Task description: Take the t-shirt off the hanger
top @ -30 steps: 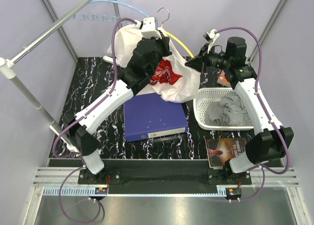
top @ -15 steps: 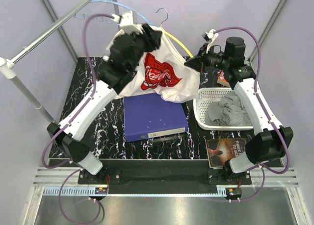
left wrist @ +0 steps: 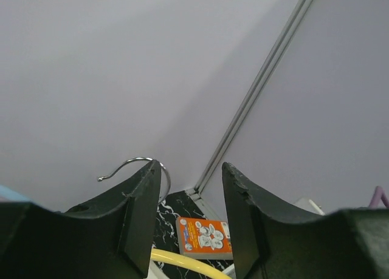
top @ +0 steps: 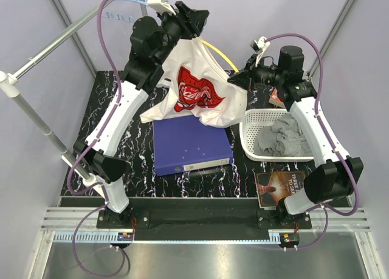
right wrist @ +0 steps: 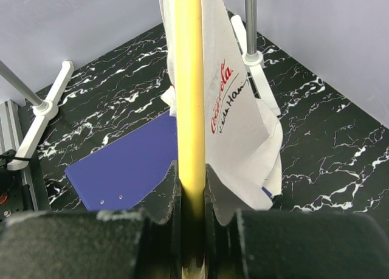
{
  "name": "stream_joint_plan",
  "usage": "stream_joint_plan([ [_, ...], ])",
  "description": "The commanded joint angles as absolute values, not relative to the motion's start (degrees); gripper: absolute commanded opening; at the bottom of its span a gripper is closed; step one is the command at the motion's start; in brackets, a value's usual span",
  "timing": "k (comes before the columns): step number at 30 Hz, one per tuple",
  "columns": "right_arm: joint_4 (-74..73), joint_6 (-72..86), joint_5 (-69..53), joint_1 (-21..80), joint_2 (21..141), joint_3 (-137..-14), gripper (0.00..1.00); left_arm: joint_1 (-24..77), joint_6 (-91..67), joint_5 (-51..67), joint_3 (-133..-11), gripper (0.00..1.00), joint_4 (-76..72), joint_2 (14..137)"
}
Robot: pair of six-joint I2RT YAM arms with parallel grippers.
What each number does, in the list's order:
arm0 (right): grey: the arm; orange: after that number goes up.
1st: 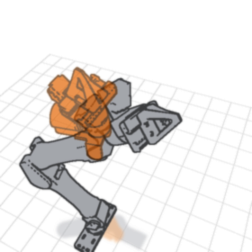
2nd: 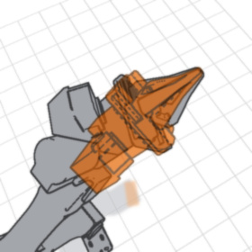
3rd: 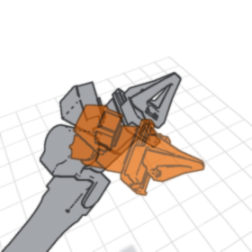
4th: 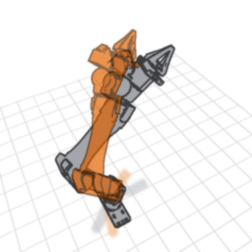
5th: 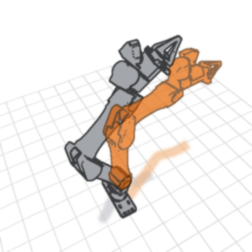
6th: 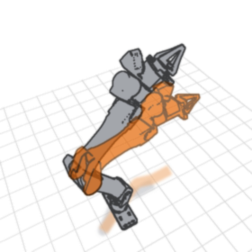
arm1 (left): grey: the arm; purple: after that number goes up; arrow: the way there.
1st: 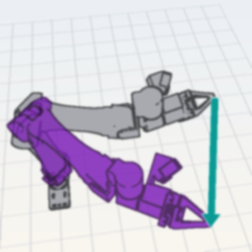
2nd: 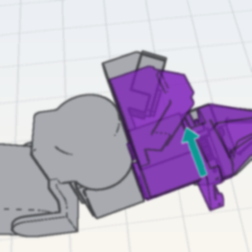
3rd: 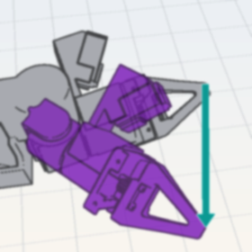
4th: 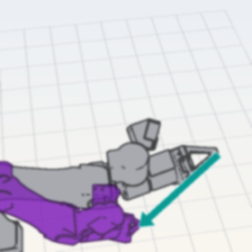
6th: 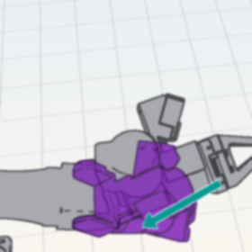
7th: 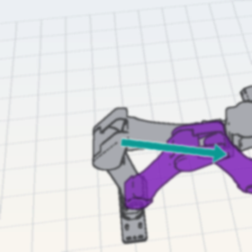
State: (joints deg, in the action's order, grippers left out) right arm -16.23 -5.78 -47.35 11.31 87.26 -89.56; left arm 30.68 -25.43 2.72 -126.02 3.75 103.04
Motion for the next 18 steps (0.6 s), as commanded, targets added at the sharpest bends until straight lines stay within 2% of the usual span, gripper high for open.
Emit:
stream_joint_plan([
  [1,-11.3,-5.6,-49.6,11.6,85.4,-92.5,0.00,30.4,-27.6,3.3,-126.3,0.48,1.1,103.7],
  [6,-11.2,-5.7,-49.7,11.6,85.8,-92.6,0.00,30.4,-29.6,0.9,-123.9,0.50,0.2,103.8],
  [18,-11.9,-6.0,-51.2,11.6,85.9,-93.7,0.00,30.4,-31.6,1.1,-129.5,0.51,0.2,110.2],
])
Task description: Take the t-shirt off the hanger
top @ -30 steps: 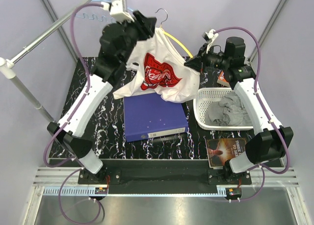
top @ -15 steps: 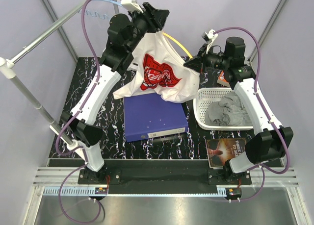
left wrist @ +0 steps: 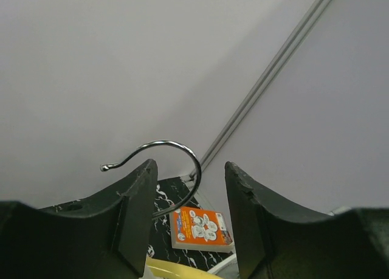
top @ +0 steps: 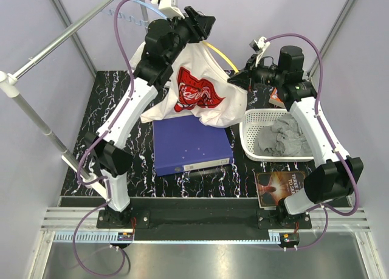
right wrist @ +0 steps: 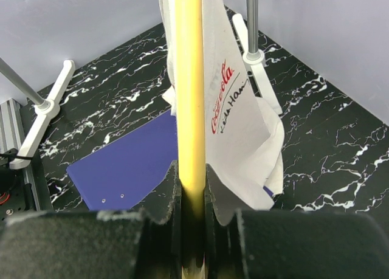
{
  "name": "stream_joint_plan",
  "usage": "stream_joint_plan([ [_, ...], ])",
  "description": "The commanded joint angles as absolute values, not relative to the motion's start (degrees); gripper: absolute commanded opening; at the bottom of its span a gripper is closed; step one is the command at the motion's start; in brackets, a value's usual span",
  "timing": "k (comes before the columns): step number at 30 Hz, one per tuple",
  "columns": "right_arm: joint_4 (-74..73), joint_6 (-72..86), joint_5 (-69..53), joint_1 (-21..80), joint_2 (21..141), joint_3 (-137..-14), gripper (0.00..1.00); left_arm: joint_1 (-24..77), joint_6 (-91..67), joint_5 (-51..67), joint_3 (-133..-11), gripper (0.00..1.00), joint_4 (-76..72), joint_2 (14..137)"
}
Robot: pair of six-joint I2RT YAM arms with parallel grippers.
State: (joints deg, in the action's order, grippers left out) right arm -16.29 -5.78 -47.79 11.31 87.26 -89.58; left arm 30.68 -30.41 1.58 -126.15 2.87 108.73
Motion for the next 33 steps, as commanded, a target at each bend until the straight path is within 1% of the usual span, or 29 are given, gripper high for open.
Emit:
stream_joint_plan([
  [1,-12.1,-6.2,-51.3,11.6,86.0,-94.0,0.00,30.4,-31.6,1.1,-129.6,0.49,0.2,110.6],
  [2,-12.5,-6.4,-51.6,11.7,86.0,-94.1,0.00,30.4,-31.6,1.1,-129.6,0.47,-1.1,110.7],
  [3,-12.6,-6.6,-51.7,11.6,86.1,-94.2,0.00,30.4,-31.6,1.1,-129.8,0.43,-1.5,110.8],
  [4,-12.7,-7.0,-51.7,11.7,86.1,-94.1,0.00,30.4,-31.4,1.1,-129.8,0.33,-2.3,111.1],
  [7,-13.4,-8.8,-50.5,11.6,86.4,-94.3,0.00,30.5,-31.1,1.2,-130.5,0.23,-3.5,111.7],
  [8,-13.8,-9.3,-49.8,11.6,86.8,-94.6,0.00,30.5,-31.0,1.0,-130.7,0.13,-4.0,111.9],
  [10,-14.2,-10.6,-49.2,11.5,87.5,-96.0,0.00,30.5,-30.5,0.6,-130.8,0.00,-6.0,112.2],
  [13,-15.4,-11.7,-46.9,11.6,89.7,-98.5,0.00,30.5,-30.5,-1.7,-130.1,0.00,-10.8,112.5],
  [14,-15.5,-11.7,-44.5,11.5,90.8,-99.0,0.05,30.5,-30.4,-3.1,-130.1,0.00,-12.0,112.6],
  [17,-15.6,-10.1,-37.9,11.5,92.4,-101.0,0.41,30.5,-29.9,-6.1,-130.0,0.00,-17.1,112.8],
  [19,-15.6,-7.8,-34.6,11.4,92.7,-101.2,0.60,30.5,-29.5,-8.1,-130.3,0.00,-20.6,113.1],
  [20,-15.3,-6.5,-29.6,11.6,92.8,-101.2,0.74,30.5,-29.4,-8.6,-130.6,0.00,-21.4,113.4],
  [21,-15.0,-5.5,-27.5,11.5,92.6,-100.6,0.81,30.5,-28.9,-9.0,-131.6,0.00,-22.2,114.0],
  [23,-11.5,-3.7,-23.5,11.4,90.9,-96.9,0.98,30.5,-28.4,-10.0,-133.1,0.00,-23.3,114.7],
  [24,-9.9,-3.3,-22.4,11.4,90.2,-95.1,1.00,30.4,-27.9,-10.2,-134.4,0.00,-23.6,115.1],
  [25,-8.9,-2.7,-21.5,11.4,89.6,-92.7,1.00,30.4,-27.5,-10.5,-135.1,0.00,-23.6,115.7],
  [28,-6.8,-0.4,-18.8,9.8,88.2,-90.3,1.00,30.3,-26.7,-12.0,-136.1,0.00,-23.6,115.9],
  [31,-3.3,4.2,-21.0,7.2,86.9,-87.1,1.00,30.1,-26.0,-12.8,-136.0,0.00,-24.3,115.8],
  [33,1.6,5.1,-24.1,6.2,85.7,-84.6,1.00,29.9,-26.8,-12.9,-136.1,0.00,-24.8,115.8],
])
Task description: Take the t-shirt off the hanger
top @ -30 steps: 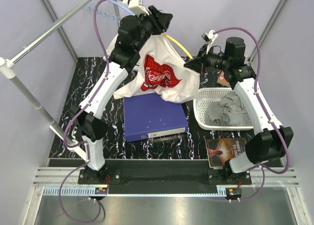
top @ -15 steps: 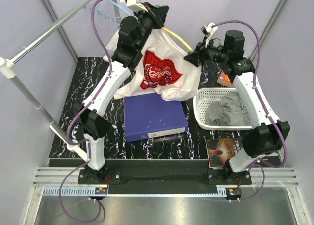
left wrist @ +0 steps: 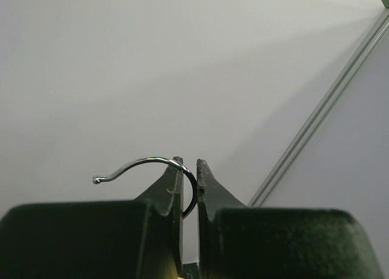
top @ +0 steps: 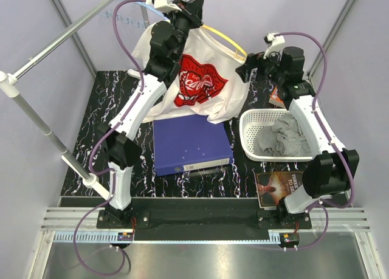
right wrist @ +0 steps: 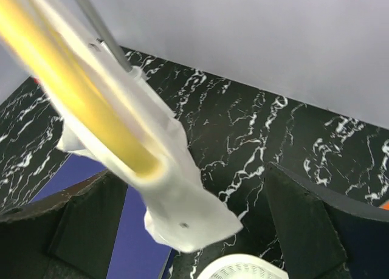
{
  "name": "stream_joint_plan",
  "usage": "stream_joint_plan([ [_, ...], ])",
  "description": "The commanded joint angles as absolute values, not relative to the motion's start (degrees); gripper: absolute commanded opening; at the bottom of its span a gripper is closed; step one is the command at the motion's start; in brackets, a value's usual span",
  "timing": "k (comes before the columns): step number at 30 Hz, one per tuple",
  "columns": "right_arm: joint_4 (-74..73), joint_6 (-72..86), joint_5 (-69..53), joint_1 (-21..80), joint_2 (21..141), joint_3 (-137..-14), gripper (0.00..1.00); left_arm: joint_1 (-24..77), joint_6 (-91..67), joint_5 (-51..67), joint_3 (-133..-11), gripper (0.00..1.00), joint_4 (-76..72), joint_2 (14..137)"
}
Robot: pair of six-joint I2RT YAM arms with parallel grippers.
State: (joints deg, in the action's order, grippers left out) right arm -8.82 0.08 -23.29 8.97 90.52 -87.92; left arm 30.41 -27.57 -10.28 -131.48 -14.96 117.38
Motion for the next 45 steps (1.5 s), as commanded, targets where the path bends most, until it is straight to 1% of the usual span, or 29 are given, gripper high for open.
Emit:
stream_joint_plan([
  [1,3.2,5.5,-25.0,5.5,85.3,-81.3,1.00,29.7,-26.8,-12.9,-136.3,0.00,-24.9,115.9],
  [5,12.9,6.5,-30.4,5.3,83.9,-73.6,1.00,29.5,-26.8,-13.8,-137.8,0.00,-24.8,116.2],
  [7,16.5,9.5,-32.9,5.3,84.1,-70.3,1.00,29.1,-27.8,-13.7,-137.7,0.00,-25.1,116.1],
  [9,20.2,11.0,-37.3,5.3,85.6,-69.9,0.97,28.9,-28.6,-13.7,-137.5,0.00,-25.2,116.0],
  [10,20.7,12.7,-38.0,5.3,86.2,-70.4,0.94,28.8,-28.7,-13.7,-137.5,0.00,-25.4,115.9],
  [11,21.0,13.6,-37.8,5.3,87.5,-70.8,0.85,28.7,-29.3,-13.5,-137.4,0.00,-25.4,115.8],
  [14,20.2,15.1,-35.0,5.3,88.9,-72.3,0.68,28.4,-29.5,-13.4,-137.1,0.00,-25.7,115.4],
  [15,20.2,16.0,-34.2,5.3,89.0,-72.5,0.54,28.5,-29.4,-13.5,-136.9,0.00,-26.1,115.1],
  [16,20.5,16.4,-32.5,5.3,89.0,-72.5,0.47,28.4,-29.3,-13.8,-136.8,0.00,-26.4,115.1],
  [17,20.7,17.1,-31.7,5.3,89.0,-72.4,0.37,28.2,-29.4,-14.1,-136.7,0.00,-26.8,115.0],
  [18,20.9,18.2,-31.2,5.3,89.0,-72.2,0.18,28.1,-29.9,-14.5,-136.8,0.00,-27.6,115.0],
  [19,21.4,19.0,-29.8,5.3,89.3,-72.2,0.08,27.6,-30.7,-14.9,-137.3,0.00,-27.7,115.0],
  [20,21.8,19.8,-29.3,5.3,89.5,-72.1,0.00,27.3,-32.8,-15.2,-137.5,0.00,-27.9,115.2],
  [24,24.1,25.5,-24.5,5.3,90.0,-69.8,0.00,27.0,-35.2,-17.7,-137.9,0.00,-30.5,115.0],
  [25,24.0,26.6,-19.2,5.2,89.3,-68.9,0.00,26.9,-35.1,-18.5,-137.9,0.00,-30.9,114.8],
  [27,23.7,30.7,-12.3,5.3,88.1,-65.2,0.00,26.9,-34.3,-19.3,-137.1,0.00,-32.9,113.7],
  [28,23.7,32.4,-6.6,5.0,86.9,-63.8,0.00,26.9,-34.2,-19.9,-136.7,0.00,-33.7,113.4],
  [34,26.2,40.2,2.7,4.8,85.1,-56.2,0.00,26.5,-35.1,-20.4,-134.4,0.00,-35.1,111.5],
  [36,28.7,40.5,1.1,4.7,85.8,-55.6,0.00,26.5,-36.5,-20.5,-133.3,0.00,-35.1,110.6],
  [37,30.6,40.0,-3.9,4.8,87.4,-56.6,0.00,26.4,-37.5,-20.5,-132.1,0.00,-35.2,110.3],
  [39,32.0,38.5,-10.6,4.8,89.8,-61.0,0.00,25.8,-44.7,-19.2,-130.6,0.00,-35.2,109.7],
  [40,35.0,38.5,-18.0,4.9,92.3,-62.4,0.00,25.6,-48.0,-18.6,-128.5,0.00,-35.5,109.5],
  [41,36.6,38.8,-21.5,5.1,93.4,-63.6,0.00,25.5,-53.9,-17.9,-127.2,0.00,-36.8,108.8],
  [42,38.3,39.2,-24.9,5.5,94.5,-66.2,0.00,25.6,-55.8,-17.2,-125.9,0.00,-37.7,108.3],
  [43,40.2,39.4,-30.9,6.0,96.4,-67.6,0.00,25.8,-57.6,-17.2,-123.0,0.00,-38.5,107.8],
  [45,40.6,38.3,-36.3,7.9,97.9,-71.7,0.00,26.7,-62.0,-17.7,-120.2,0.00,-42.0,106.2],
])
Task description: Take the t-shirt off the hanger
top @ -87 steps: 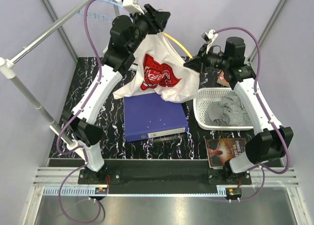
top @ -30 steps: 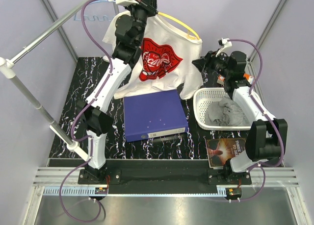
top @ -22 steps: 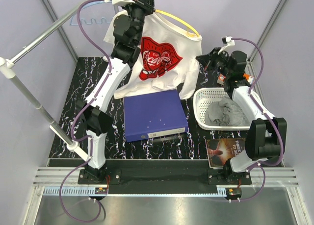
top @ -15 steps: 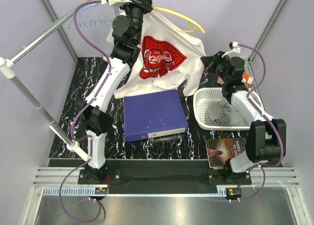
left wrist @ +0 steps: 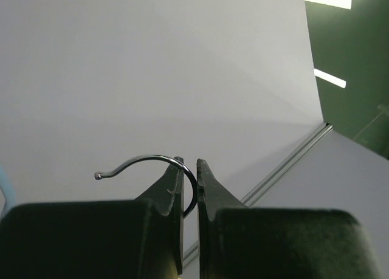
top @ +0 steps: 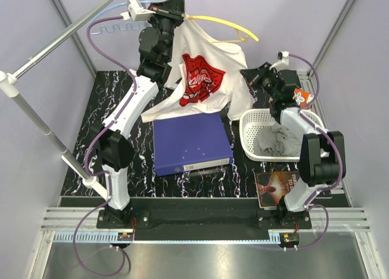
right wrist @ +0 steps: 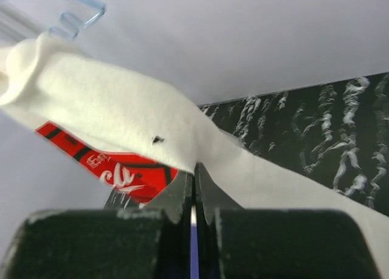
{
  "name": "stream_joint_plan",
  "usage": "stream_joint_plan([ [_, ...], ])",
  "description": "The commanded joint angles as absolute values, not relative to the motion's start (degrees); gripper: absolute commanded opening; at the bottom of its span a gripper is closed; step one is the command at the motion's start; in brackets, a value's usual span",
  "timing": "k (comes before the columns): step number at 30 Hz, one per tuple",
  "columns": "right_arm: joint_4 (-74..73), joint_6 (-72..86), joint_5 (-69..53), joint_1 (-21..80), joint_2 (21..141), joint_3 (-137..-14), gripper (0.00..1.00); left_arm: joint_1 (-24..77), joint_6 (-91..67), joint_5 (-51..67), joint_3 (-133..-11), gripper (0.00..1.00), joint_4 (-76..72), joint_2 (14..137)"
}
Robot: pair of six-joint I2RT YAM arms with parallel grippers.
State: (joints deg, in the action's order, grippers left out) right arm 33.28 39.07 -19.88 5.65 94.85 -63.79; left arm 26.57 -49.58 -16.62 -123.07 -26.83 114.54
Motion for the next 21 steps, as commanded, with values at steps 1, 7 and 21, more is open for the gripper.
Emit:
stream_joint_plan([
  [1,39.4,37.6,-39.0,8.9,98.9,-72.8,0.00,27.1,-63.0,-18.0,-118.4,0.00,-42.9,105.7],
  [7,33.8,37.8,-39.8,11.6,102.8,-79.4,0.00,28.6,-73.6,-18.4,-118.8,0.00,-46.1,107.3],
  [21,13.9,33.0,-34.1,11.7,108.9,-94.0,0.00,30.3,-89.5,-16.4,-112.3,0.00,-48.1,107.0],
])
